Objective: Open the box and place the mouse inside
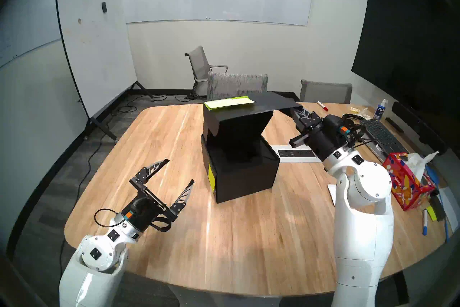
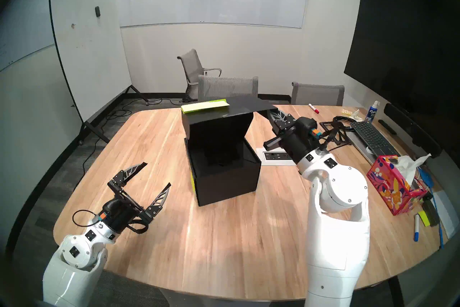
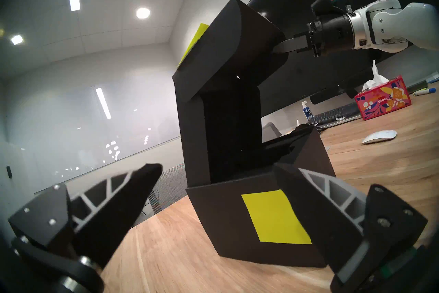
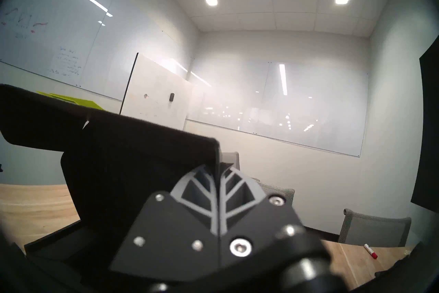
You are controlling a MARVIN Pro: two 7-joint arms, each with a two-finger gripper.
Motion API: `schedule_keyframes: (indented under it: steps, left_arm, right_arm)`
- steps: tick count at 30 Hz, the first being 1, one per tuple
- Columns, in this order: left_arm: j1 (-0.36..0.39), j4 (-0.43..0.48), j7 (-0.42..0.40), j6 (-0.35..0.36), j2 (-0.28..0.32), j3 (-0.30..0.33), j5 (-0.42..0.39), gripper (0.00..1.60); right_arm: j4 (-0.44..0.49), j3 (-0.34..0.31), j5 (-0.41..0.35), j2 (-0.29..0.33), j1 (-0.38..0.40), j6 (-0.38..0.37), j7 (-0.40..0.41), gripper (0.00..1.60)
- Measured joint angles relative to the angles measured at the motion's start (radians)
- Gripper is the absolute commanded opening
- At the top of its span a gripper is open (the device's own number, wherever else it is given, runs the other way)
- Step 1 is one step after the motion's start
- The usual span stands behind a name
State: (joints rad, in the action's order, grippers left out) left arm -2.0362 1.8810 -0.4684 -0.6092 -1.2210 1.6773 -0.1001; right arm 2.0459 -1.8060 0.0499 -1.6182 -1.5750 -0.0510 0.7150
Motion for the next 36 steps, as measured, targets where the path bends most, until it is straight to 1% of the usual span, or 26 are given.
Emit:
schedule_keyframes:
  steps: [8,14,27,36]
  left_arm:
    - [0.000,0.000,0.000,0.000,0.000,0.000,0.000,1.60]
    - [0.000,0.000,-0.001,0.000,0.000,0.000,0.000,1.60]
    - [0.000,0.000,-0.001,0.000,-0.001,0.000,0.000,1.60]
    - [0.000,0.000,-0.001,0.000,-0.001,0.001,0.000,1.60]
  right_arm:
    - [0.000,0.007,0.003,0.002,0.018,-0.006,0.001,0.00]
    - [-0.017,0.017,0.015,0.009,0.043,-0.018,-0.002,0.00]
    - [-0.087,0.059,0.079,0.018,0.105,-0.033,-0.038,0.00]
    - [-0.116,0.090,0.115,0.011,0.127,-0.030,-0.062,0.00]
